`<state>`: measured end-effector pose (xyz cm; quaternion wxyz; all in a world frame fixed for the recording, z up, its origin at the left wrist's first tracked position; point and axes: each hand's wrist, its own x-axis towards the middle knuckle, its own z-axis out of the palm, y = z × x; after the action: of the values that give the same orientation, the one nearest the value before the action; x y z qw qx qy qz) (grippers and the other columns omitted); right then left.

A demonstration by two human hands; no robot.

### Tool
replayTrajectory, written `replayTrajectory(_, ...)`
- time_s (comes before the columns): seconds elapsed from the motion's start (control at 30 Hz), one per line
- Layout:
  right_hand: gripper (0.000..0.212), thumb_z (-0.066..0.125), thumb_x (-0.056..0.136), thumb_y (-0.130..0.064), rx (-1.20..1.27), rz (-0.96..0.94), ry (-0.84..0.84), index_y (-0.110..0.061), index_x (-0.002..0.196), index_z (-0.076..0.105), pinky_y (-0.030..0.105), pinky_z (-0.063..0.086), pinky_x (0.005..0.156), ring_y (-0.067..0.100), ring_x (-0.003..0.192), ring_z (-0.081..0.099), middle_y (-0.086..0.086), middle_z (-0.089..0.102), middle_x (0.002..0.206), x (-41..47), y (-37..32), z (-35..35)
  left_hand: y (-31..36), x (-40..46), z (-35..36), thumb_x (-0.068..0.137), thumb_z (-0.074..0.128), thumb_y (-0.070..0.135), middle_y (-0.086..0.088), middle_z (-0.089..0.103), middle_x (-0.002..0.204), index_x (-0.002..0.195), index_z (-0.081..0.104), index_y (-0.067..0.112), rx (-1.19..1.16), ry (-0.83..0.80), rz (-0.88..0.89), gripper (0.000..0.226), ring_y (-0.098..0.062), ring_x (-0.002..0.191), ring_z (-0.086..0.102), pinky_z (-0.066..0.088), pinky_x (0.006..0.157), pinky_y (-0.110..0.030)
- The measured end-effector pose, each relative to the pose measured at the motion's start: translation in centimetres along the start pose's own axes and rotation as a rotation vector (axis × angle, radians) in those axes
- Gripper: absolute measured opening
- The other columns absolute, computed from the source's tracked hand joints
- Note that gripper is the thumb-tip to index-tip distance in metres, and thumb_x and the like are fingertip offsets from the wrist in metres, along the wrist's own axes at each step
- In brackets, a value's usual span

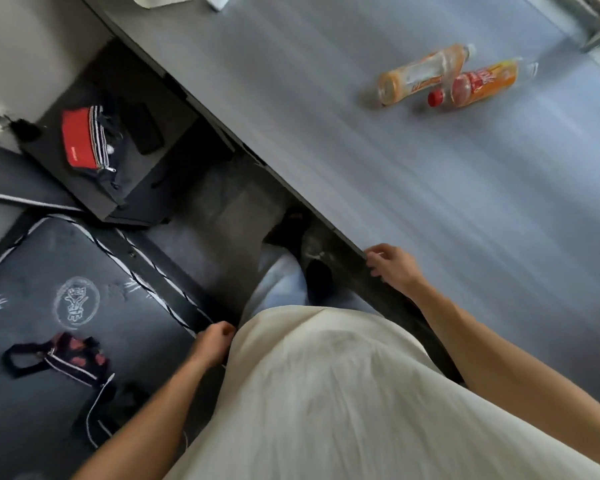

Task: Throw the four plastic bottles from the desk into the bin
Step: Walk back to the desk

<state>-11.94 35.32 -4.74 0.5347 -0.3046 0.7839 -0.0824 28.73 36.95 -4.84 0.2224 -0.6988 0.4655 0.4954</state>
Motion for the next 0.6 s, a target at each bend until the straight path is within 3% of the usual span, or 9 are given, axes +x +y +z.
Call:
replayTrajectory(0.2,0.026,0.051,0.098,-0.033,0.04,0.082,0.065,-0.022,0.113,0.069,0.043,0.057,0.089,0.026,0.089,0.07,0.003,0.075,0.091,1.6,-3.5,-0.9,5.9,5.8,-8.8,0.094,0.053,0.016,-0.018,0.072,0.11,0.102,0.074,0.012,0.061,-0.035,0.025,0.023,-0.034,0.107,0.064,0.05,0.091,-0.046)
replayTrajectory(0.33,0.024,0.052,0.098,-0.033,0.093,0.184,0.096,-0.022,0.11,0.07,0.039,0.057,0.086,0.021,0.085,0.073,0.0,0.075,0.092,1.1,-3.6,-0.4,12.2,8.8,-14.1,0.094,0.055,0.022,-0.008,0.074,0.11,0.106,0.074,0.019,0.261,-0.064,0.139,0.022,-0.028,0.104,0.066,0.048,0.08,-0.034)
replayTrajectory(0.5,0.022,0.054,0.099,-0.034,0.186,0.299,0.131,-0.025,0.108,0.072,0.034,0.055,0.088,0.018,0.088,0.072,0.0,0.076,0.1,-0.7,-2.5,1.0,21.6,11.0,-18.0,0.089,0.055,0.032,0.006,0.076,0.095,0.09,0.071,0.032,0.36,-0.077,0.254,0.016,-0.022,0.094,0.07,0.055,0.091,-0.037)
replayTrajectory(0.6,0.02,0.055,0.097,-0.033,0.275,0.358,0.175,-0.026,0.105,0.072,0.036,0.055,0.089,0.015,0.086,0.071,-0.002,0.076,0.099,-1.5,-2.2,1.0,27.6,11.2,-18.5,0.087,0.057,0.036,0.01,0.075,0.095,0.095,0.069,0.036,0.4,-0.084,0.406,0.015,-0.015,0.089,0.071,0.056,0.091,-0.039)
